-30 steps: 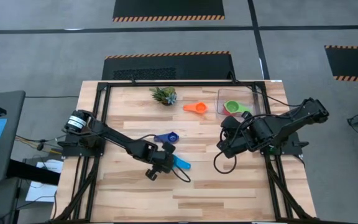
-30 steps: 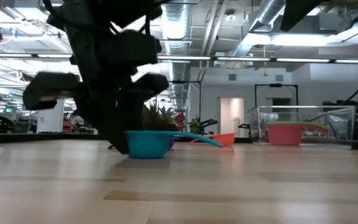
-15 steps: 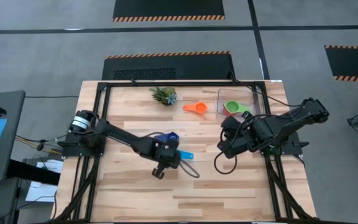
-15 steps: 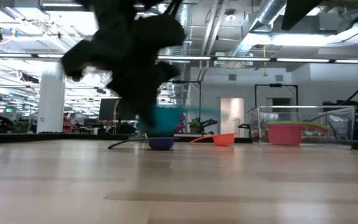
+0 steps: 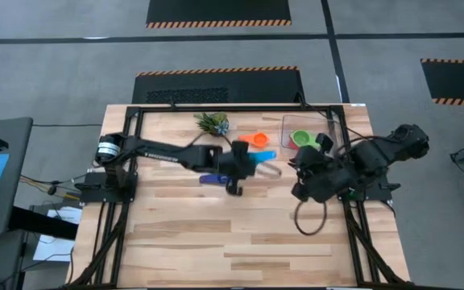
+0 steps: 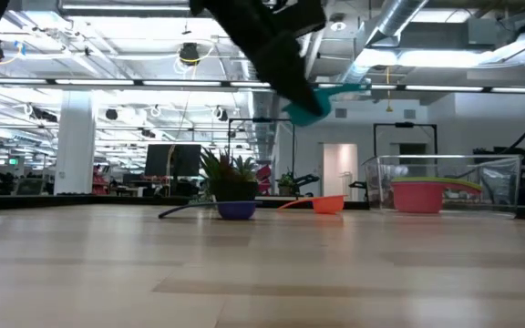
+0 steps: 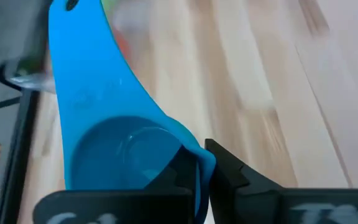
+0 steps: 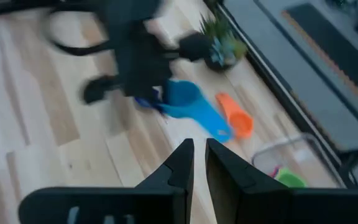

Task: Nest measuring cups in basket
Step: Prepare the measuring cups

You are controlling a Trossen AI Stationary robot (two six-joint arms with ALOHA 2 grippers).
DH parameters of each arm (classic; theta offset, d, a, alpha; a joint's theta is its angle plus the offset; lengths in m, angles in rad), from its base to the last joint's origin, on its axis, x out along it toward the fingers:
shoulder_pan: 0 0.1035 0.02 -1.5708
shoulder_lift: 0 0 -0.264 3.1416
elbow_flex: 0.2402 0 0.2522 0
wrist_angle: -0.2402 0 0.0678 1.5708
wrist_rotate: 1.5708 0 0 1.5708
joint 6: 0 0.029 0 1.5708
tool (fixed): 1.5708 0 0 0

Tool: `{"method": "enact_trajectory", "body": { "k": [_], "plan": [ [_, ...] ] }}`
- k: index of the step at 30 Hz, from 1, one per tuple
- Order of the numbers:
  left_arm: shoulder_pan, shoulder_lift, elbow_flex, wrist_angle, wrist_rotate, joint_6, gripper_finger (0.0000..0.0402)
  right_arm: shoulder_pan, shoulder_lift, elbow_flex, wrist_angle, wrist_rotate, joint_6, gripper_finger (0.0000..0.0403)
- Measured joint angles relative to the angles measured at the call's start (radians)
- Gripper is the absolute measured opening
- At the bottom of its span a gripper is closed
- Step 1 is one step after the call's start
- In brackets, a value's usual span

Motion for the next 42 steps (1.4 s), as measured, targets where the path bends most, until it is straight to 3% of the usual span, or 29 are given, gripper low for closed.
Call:
{"method": "enact_trajectory", "body": {
  "k": [12,18,24,31,36,42],
  "plan": [
    [0.112,0.014,0.003,0.297,0.125,-0.128,0.0,0.1,0.0,0.049,-0.007,0.068,0.017,0.0066],
    [0.078,0.149,0.077,0.252,0.211,-0.218,0.0,0.099,0.001,0.049,-0.014,0.078,0.037,0.0066],
    [0.044,0.341,0.38,0.128,0.233,-0.201,0.0,0.099,0.001,0.049,-0.022,0.089,0.037,0.0066],
    [0.079,0.586,0.886,-0.257,0.266,-0.174,0.0,0.099,0.001,0.049,-0.019,0.089,0.04,0.0066],
    [0.079,0.587,0.764,-0.2,0.305,-0.197,0.0,0.099,0.001,0.049,-0.022,0.086,0.04,0.0066],
    [0.031,0.591,0.763,-0.276,0.294,-0.145,0.0,0.099,0.001,0.049,-0.025,0.086,0.032,0.0066]
  ]
}}
